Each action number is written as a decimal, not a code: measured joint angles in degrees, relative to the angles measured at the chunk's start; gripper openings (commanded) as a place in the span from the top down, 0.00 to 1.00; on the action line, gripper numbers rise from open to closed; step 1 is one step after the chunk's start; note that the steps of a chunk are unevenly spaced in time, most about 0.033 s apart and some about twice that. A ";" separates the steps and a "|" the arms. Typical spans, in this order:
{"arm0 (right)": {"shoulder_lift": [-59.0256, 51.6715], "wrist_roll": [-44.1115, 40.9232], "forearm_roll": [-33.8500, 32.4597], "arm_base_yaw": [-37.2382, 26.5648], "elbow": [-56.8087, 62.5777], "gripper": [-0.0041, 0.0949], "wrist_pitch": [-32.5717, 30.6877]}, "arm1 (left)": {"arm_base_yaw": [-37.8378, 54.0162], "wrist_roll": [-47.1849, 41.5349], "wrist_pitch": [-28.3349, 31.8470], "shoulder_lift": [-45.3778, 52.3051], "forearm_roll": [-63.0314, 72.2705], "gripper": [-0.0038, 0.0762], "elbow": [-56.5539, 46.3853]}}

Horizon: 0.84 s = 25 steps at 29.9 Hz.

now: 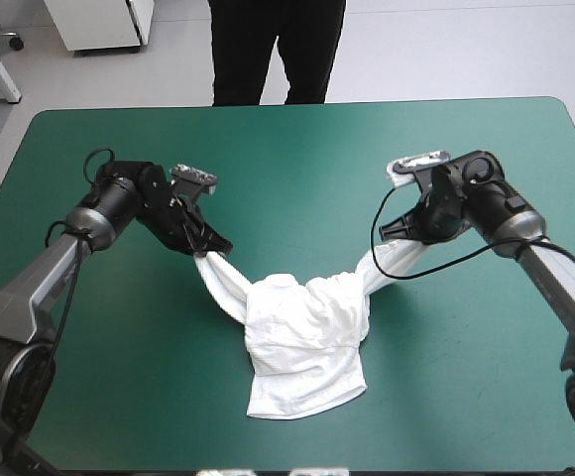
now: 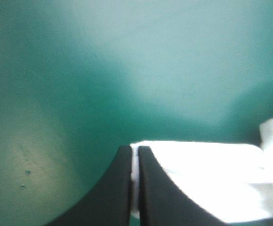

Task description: Fold the cloth

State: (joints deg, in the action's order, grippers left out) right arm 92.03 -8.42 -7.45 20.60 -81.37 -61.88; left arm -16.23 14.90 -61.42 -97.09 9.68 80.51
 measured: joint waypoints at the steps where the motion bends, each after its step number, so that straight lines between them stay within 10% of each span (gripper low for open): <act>1: -1.08 0.00 -0.40 0.00 -1.56 0.98 -0.66 | 0.00 0.00 -0.27 1.56 0.00 0.96 1.52; 25: -12.32 7.45 -5.76 -0.17 -50.29 0.98 -9.72 | -0.17 -4.30 -0.02 20.63 -6.11 0.96 44.00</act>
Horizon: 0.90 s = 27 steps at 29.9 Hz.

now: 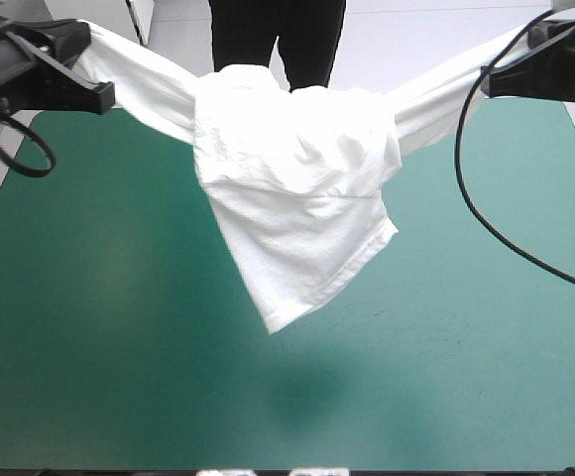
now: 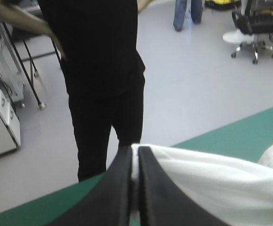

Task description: Fold the cloth

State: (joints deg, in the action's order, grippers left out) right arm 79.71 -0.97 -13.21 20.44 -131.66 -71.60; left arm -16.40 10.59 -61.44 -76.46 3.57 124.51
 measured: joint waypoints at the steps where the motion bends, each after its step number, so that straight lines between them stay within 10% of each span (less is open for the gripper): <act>1: -0.35 0.17 0.12 0.00 -0.97 0.98 0.00 | 0.00 0.00 0.24 0.85 0.00 0.96 0.96; 10: -7.43 0.29 0.07 0.00 2.67 0.98 -0.04 | -1.96 1.13 -0.24 10.27 -2.90 0.96 -5.40; 20: -24.98 -7.08 -0.60 0.00 35.09 0.98 -0.04 | -7.02 -6.17 -9.18 20.52 -11.80 0.96 -35.00; 27: -27.76 -14.42 0.72 0.00 59.04 0.98 1.99 | -7.13 -12.19 2.01 19.74 -11.94 0.96 -55.05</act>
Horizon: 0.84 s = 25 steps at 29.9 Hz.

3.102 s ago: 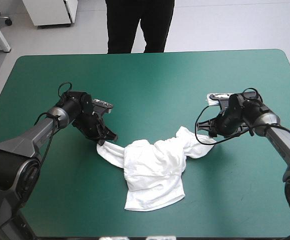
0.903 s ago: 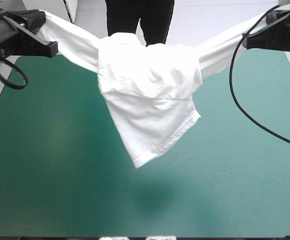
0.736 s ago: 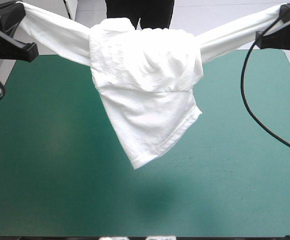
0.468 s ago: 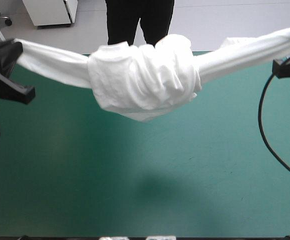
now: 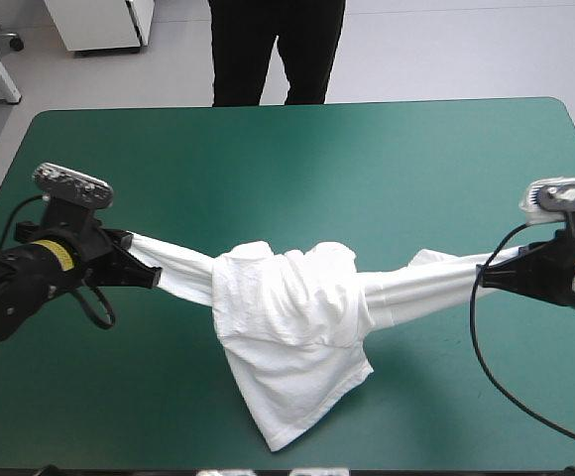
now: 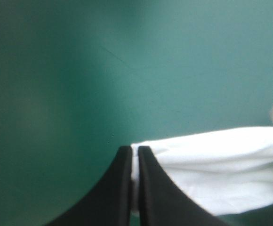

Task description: Fold the cloth

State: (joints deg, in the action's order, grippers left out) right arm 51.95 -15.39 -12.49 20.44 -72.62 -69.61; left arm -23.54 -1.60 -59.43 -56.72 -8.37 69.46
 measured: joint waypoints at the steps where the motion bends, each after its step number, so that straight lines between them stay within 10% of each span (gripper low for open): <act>1: 0.28 -0.73 0.02 0.00 2.90 0.98 1.78 | 0.01 -0.60 2.34 -0.73 0.00 0.96 -2.67; 15: 20.84 -8.76 -2.40 -1.32 14.29 0.98 25.56 | 0.01 -1.75 19.36 -24.00 -4.58 0.96 -12.90; 25: 37.08 -6.26 2.01 -7.17 6.23 0.98 27.22 | 0.12 -6.27 22.46 -36.69 -8.49 0.96 -6.42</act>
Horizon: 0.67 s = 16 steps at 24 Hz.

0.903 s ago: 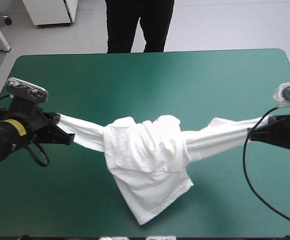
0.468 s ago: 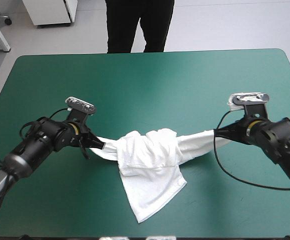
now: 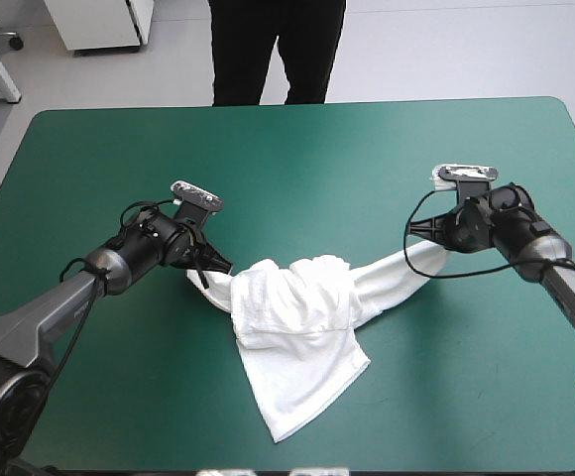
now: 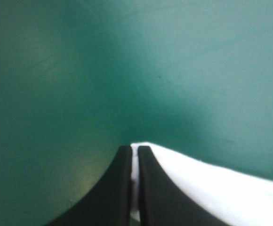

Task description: Fold the cloth

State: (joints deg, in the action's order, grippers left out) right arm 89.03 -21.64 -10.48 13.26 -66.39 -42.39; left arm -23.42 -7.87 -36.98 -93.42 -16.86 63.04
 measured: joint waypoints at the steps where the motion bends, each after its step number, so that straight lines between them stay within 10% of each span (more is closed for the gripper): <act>1: 1.21 0.36 0.35 -0.17 -1.39 0.98 0.06 | 0.16 -1.21 0.26 -1.37 0.00 0.96 0.75; 7: 7.23 3.17 1.88 -0.30 -8.32 0.84 -0.77 | 2.86 -6.07 0.67 -5.23 0.05 0.95 3.74; 11: 10.21 8.34 4.68 -0.30 -10.78 0.38 -3.31 | 4.55 -5.05 0.68 -5.63 0.08 0.52 4.43; 14: 10.41 8.79 6.95 -0.30 -11.10 0.38 -4.71 | 4.73 -4.51 -0.70 -5.65 0.65 0.14 5.61; 16: 10.41 9.13 7.21 -0.30 -12.11 0.40 -7.06 | 4.73 -4.24 -4.29 -5.65 0.95 0.15 8.37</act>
State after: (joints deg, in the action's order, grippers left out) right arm 99.45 -12.51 -3.27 12.96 -78.50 -49.45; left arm -18.69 -12.11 -41.27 -99.06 -15.90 71.42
